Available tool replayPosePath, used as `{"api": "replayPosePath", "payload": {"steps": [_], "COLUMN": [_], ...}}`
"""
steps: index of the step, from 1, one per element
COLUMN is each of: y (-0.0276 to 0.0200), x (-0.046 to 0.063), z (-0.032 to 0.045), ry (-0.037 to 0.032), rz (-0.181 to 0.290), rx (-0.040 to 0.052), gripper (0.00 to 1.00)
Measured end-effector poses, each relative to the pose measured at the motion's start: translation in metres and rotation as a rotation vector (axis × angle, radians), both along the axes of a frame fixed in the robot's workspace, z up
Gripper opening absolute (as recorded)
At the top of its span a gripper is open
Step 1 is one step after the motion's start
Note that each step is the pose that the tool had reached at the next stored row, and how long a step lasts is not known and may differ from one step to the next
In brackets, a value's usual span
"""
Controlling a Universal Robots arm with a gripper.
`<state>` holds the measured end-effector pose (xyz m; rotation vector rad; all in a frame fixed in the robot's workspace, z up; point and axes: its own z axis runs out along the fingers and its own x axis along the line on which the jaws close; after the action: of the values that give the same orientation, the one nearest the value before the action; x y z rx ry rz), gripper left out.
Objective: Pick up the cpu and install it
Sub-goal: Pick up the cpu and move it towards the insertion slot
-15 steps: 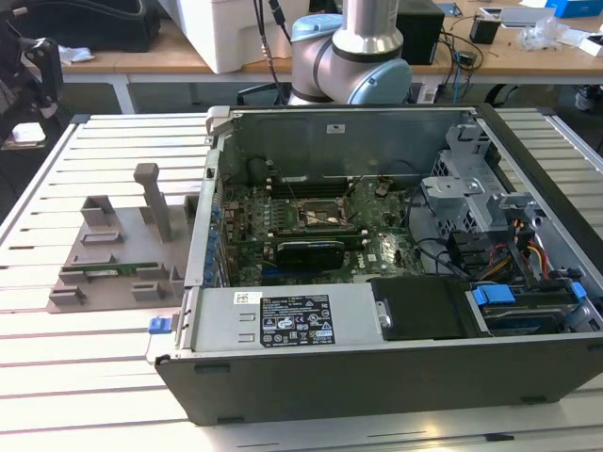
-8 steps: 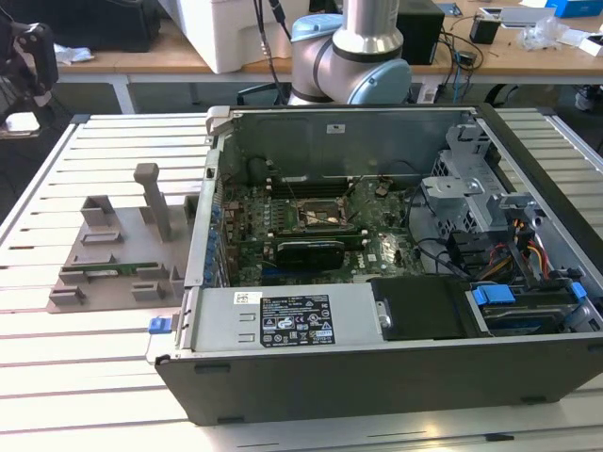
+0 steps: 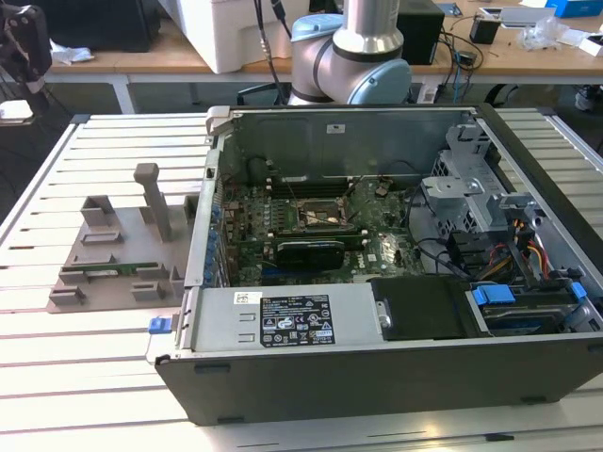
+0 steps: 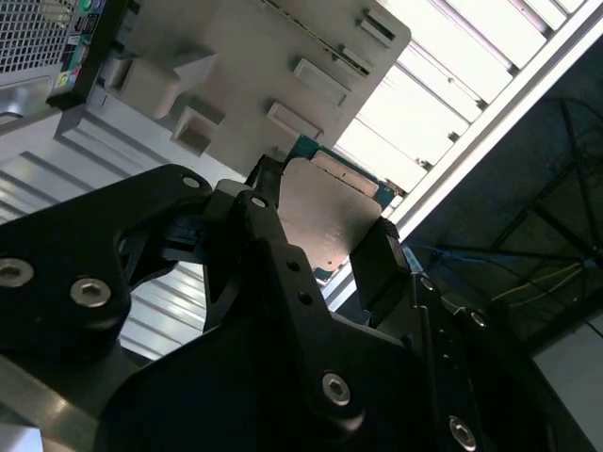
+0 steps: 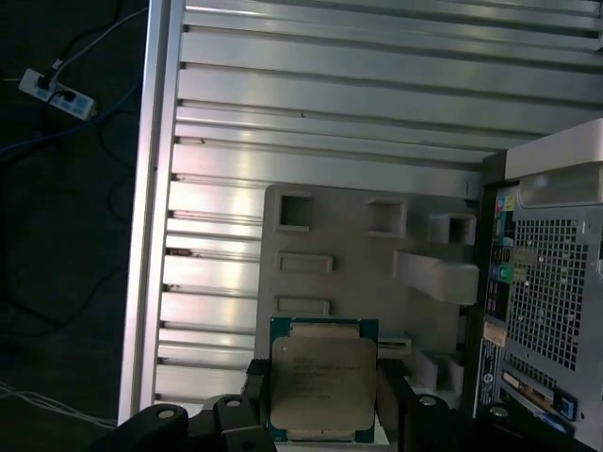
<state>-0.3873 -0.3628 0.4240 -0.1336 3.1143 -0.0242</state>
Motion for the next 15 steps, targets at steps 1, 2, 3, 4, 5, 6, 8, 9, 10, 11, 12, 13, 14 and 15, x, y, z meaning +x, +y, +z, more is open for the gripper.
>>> {"api": "replayPosePath", "payload": {"steps": [1, 2, 3, 4, 5, 6, 8, 9, 10, 11, 12, 13, 14, 15], "y": [0.0, 0.0, 0.0, 0.0, 0.0, 0.0, 0.0001, 0.0001, 0.0001, 0.0001, 0.0001, 0.0001, 0.0001, 0.0002], "x": [0.0, 0.0, 0.0, 0.0, 0.0, 0.0, 0.0, 0.0, 0.0, 0.0, 0.0, 0.0, 0.0, 0.0], "z": [0.0029, 0.0048, 0.0062, 0.0074, 0.0089, 0.0101, 0.0136, 0.0156, 0.0182, 0.0203, 0.0217, 0.0245, 0.0282, 0.0327], "ry": [0.0001, 0.0, 0.0, 0.0001, 0.0, 0.0, 0.0001, 0.0001, 0.0, 0.0001, 0.0, 0.0, 0.0, 0.0001], "rz": [0.0, 0.0, 0.0, 0.0, 0.0, 0.0, 0.0, 0.0, 0.0, 0.0, 0.0, 0.0, 0.0, 0.0], "rx": [0.0, 0.0, 0.0, 0.0, 0.0001, 0.0, 0.0, 0.0, 0.0, -0.0001, 0.0, 0.0, 0.0, -0.0001], "gripper": [0.54, 0.54, 0.54, 0.54, 0.54, 0.54, 0.54, 0.54, 0.54, 0.54, 0.54, 0.54, 0.54, 0.54]}}
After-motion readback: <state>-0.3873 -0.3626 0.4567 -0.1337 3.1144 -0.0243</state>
